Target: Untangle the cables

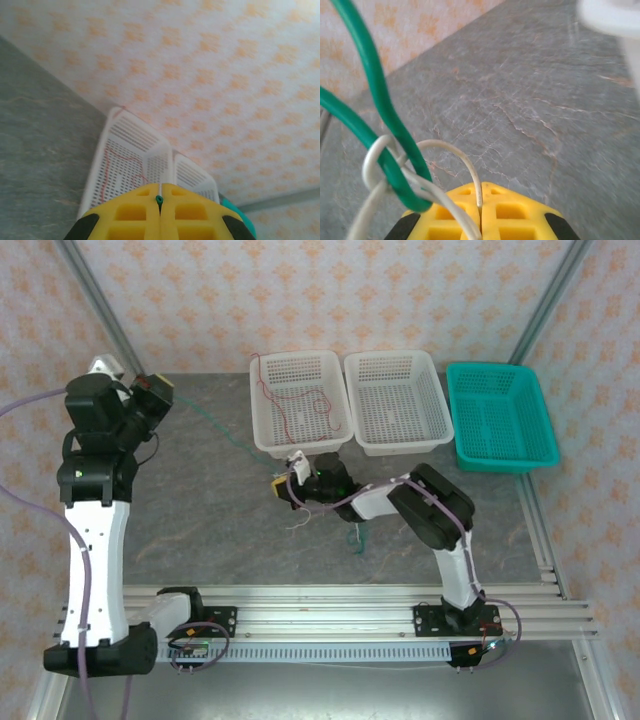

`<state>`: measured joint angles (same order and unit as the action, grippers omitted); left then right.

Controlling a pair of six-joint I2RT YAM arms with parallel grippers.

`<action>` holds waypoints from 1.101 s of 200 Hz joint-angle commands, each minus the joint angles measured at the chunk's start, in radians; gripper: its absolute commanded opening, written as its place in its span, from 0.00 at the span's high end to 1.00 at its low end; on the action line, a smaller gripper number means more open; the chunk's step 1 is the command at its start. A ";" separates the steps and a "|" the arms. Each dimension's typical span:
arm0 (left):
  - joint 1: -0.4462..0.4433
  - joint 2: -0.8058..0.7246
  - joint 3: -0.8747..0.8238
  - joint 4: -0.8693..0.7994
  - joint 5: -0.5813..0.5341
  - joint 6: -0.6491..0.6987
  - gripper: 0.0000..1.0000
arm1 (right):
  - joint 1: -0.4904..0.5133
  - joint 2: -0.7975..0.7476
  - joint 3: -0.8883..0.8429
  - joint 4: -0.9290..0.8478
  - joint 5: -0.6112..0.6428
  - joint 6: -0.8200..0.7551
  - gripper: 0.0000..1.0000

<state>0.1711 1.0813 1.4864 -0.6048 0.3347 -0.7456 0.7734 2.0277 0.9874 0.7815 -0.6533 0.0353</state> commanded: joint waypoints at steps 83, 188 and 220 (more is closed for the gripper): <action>0.306 0.060 0.109 0.081 -0.016 -0.012 1.00 | -0.183 -0.269 -0.485 -0.004 0.354 0.444 1.00; 0.374 0.078 0.032 0.223 0.255 -0.110 1.00 | -0.241 -0.411 -0.500 -0.157 0.304 0.440 1.00; 0.328 0.062 0.112 0.251 0.278 -0.098 1.00 | -0.234 -0.529 -0.456 -0.289 0.317 0.377 0.58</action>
<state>0.5362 1.1633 1.5227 -0.4366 0.5472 -0.8398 0.5316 1.6112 0.5014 0.6224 -0.3286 0.4736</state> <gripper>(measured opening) 0.046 0.184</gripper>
